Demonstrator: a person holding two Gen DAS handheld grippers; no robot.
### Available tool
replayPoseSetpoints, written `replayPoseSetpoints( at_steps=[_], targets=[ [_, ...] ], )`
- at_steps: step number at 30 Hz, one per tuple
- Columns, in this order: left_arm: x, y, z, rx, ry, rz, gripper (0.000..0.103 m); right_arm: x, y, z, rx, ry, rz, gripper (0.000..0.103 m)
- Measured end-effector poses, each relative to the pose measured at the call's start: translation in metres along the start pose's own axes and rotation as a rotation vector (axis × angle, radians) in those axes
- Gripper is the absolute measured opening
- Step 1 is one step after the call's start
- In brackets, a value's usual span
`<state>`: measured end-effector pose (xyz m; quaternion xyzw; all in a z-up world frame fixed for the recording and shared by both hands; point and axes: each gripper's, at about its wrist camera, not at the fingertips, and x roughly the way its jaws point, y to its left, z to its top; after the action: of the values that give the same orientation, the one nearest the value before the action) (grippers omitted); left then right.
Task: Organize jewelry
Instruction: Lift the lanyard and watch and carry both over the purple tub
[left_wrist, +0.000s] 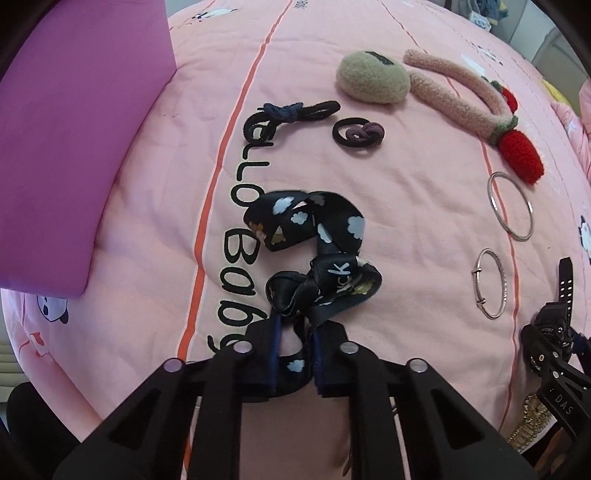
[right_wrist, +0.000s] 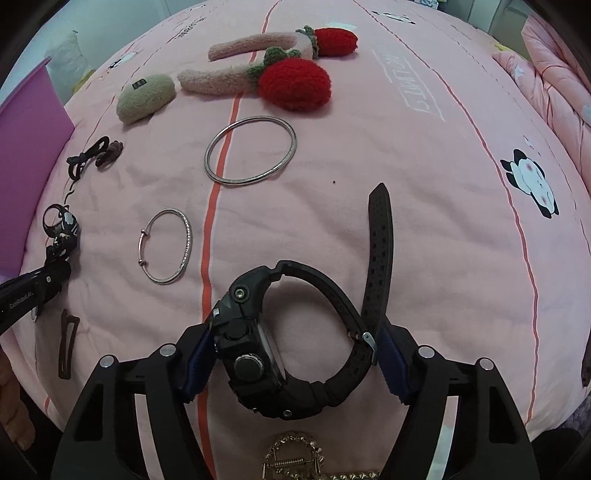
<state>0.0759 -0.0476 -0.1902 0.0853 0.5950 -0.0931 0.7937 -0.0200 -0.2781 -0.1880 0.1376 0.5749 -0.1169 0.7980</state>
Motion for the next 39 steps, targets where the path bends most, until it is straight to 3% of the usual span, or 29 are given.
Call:
replayPoseSetpoints(
  at_steps=[9, 22, 29, 39],
  targets=[
    [-0.058, 0.006, -0.016, 0.003, -0.095, -0.038, 0.009, -0.034, -0.001, -0.016, 0.017, -0.066, 0.067, 0.071],
    [-0.166, 0.037, -0.005, -0.019, -0.243, -0.097, 0.009, -0.114, 0.03, 0.014, -0.048, -0.2, 0.156, 0.071],
    [-0.221, 0.079, 0.007, -0.086, -0.335, -0.101, 0.009, -0.165, 0.091, 0.046, -0.163, -0.286, 0.251, 0.071],
    [-0.253, 0.187, 0.042, -0.256, -0.386, 0.045, 0.01, -0.209, 0.236, 0.122, -0.389, -0.35, 0.426, 0.071]
  ],
)
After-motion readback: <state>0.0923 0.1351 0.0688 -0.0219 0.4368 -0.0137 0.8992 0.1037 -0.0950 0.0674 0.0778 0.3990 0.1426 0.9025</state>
